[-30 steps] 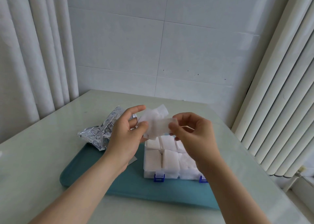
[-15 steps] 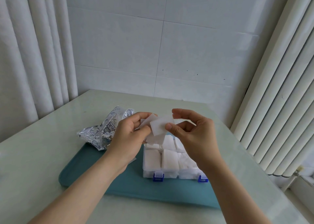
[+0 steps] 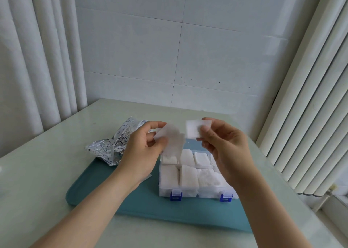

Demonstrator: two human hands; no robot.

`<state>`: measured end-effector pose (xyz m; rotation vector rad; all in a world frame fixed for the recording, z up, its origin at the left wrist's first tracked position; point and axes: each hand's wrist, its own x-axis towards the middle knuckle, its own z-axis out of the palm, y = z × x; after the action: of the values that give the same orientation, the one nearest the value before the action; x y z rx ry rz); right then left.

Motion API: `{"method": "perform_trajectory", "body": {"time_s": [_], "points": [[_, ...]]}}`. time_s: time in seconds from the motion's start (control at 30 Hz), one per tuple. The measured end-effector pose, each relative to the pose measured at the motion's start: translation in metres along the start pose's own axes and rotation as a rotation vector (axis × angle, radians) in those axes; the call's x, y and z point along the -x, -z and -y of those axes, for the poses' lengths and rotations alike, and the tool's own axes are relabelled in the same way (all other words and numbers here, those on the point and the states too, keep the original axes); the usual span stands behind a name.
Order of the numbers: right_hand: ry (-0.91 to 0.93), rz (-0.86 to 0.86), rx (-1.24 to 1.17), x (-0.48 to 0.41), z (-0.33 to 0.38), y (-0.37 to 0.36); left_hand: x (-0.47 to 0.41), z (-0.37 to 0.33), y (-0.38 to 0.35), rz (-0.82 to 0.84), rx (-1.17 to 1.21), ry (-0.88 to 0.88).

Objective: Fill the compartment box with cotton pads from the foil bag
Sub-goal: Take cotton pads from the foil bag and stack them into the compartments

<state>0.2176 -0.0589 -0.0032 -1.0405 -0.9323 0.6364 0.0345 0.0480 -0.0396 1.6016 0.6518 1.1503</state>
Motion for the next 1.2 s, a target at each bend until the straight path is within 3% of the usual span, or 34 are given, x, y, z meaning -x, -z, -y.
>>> {"method": "perform_trajectory", "body": {"time_s": [0.13, 0.3, 0.6, 0.7, 0.9, 1.2], "points": [[0.065, 0.119, 0.188, 0.007, 0.000, -0.009, 0.002, -0.004, -0.002, 0.114, 0.000, 0.012], [0.149, 0.060, 0.431, 0.005, -0.008, -0.013, 0.005, -0.005, -0.004, 0.197, -0.047, -0.009], [0.180, 0.040, 0.557, 0.007, -0.010, -0.017, 0.008, -0.009, -0.004, 0.269, -0.033, -0.018], [0.159, -0.018, 0.485, 0.007, -0.009, -0.015, 0.009, -0.008, -0.004, 0.262, -0.031, -0.013], [0.044, -0.202, 0.105, -0.001, -0.004, -0.004, 0.007, -0.005, -0.002, 0.136, -0.023, 0.049], [-0.107, -0.042, 0.123, 0.000, -0.007, -0.002, 0.005, -0.003, 0.000, 0.016, -0.086, 0.029]]}}
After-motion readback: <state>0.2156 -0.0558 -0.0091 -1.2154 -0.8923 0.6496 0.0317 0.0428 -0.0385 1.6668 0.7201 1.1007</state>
